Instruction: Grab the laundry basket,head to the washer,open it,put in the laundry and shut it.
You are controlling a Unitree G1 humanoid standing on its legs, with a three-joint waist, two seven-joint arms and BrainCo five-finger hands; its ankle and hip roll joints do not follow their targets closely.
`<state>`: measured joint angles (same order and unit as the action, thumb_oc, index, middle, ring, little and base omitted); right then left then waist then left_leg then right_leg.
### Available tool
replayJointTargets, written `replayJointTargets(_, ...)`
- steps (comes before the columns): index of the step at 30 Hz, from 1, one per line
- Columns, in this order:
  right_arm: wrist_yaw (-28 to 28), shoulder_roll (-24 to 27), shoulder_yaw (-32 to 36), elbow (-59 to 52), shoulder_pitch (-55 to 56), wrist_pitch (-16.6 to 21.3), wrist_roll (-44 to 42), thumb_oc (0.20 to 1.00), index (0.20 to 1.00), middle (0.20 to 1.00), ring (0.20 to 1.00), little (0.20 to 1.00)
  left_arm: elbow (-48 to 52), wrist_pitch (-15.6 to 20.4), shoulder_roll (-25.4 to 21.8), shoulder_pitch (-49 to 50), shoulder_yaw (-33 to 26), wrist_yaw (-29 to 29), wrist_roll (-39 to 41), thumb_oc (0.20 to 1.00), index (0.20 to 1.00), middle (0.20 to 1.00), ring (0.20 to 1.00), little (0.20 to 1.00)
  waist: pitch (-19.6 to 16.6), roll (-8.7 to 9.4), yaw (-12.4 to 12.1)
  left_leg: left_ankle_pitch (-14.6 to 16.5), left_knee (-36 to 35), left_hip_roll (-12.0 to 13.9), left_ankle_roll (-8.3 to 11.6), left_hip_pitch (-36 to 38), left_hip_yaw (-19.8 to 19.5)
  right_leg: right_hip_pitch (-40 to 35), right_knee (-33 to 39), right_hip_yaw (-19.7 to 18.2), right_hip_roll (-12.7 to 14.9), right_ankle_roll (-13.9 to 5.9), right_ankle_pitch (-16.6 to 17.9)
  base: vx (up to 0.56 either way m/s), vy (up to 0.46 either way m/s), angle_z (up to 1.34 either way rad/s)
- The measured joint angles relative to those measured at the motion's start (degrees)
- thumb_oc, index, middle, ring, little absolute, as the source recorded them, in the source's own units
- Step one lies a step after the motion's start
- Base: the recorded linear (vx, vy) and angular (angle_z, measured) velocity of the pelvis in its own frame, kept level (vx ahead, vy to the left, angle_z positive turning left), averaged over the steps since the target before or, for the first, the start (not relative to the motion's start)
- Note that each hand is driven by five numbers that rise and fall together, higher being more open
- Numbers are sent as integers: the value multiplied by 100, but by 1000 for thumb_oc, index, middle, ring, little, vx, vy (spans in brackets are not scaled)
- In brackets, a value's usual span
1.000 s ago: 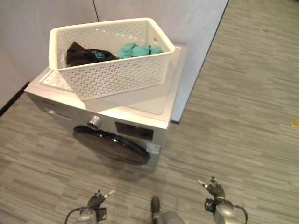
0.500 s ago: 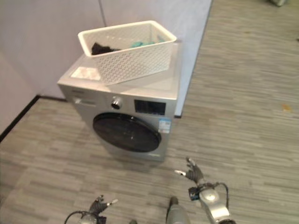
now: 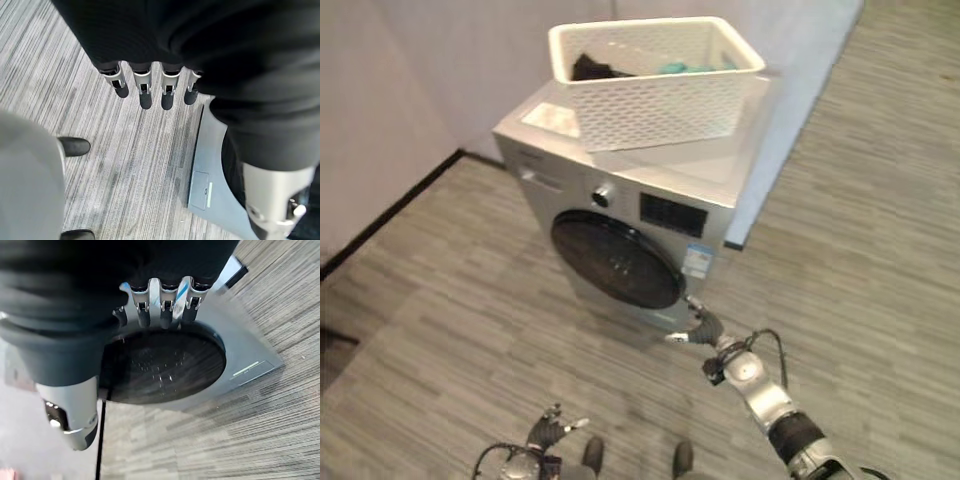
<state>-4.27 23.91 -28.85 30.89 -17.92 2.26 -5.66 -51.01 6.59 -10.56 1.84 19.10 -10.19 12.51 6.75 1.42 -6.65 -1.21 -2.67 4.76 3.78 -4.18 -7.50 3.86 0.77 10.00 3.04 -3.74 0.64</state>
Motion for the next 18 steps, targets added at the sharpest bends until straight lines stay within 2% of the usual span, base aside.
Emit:
replayJointTargets(1, -111, -33, 4, 239, -215, -8, 97, 1000, 1000, 1000, 1000, 1000, 114, 15, -61, 98, 27, -5, 15, 1000, 1000, 1000, 1000, 1000, 24, -12, -185, -34, -1, -32, 11, -107, -113, 11, 80, 97, 19, -23, 19, -104, -41, 40)
replayJointTargets(4, -325, -42, 16, 838, -676, -20, 201, 1000, 1000, 1000, 1000, 1000, 299, 66, -116, 86, 35, -10, 64, 1000, 1000, 1000, 1000, 1000, 132, -19, -276, -86, 41, -103, 54, -323, -317, 10, 248, 335, 66, -42, 70, -113, -11, 41)
replayJointTargets(6, -481, -59, 75, 1243, -1169, -31, 198, 1000, 1000, 1000, 1000, 1000, 408, 96, -182, 10, 143, -24, 121, 1000, 1000, 1000, 1000, 1000, 359, -32, -362, -116, 42, -119, 63, -460, -342, 123, 278, 355, 76, -76, 100, -70, 11, 12)
replayJointTargets(9, -769, -62, 132, 1629, -1802, -35, 192, 1000, 1000, 1000, 1000, 1000, 645, 106, -290, -100, 307, -73, 288, 1000, 1000, 1000, 1000, 1000, 638, -73, -367, -200, 48, -174, 105, -737, -482, 265, 403, 476, 102, -54, 222, -49, 10, 18)
replayJointTargets(12, -960, -52, 292, 1981, -2250, -70, 164, 1000, 1000, 1000, 1000, 1000, 839, 180, -284, -208, 366, -80, 580, 1000, 1000, 1000, 1000, 1000, 955, -94, -533, -211, 50, -182, 107, -845, -538, 336, 416, 525, 98, -50, 240, -21, 10, 14)
replayJointTargets(18, -1088, -10, 348, 2481, -2945, -82, -83, 1000, 1000, 1000, 1000, 1000, 1115, 298, -289, -276, 475, -78, 951, 1000, 1000, 1000, 1000, 1000, 1163, -176, -599, -225, 48, -222, 128, -1118, -631, 540, 417, 649, 125, -46, 236, -4, 15, 12)
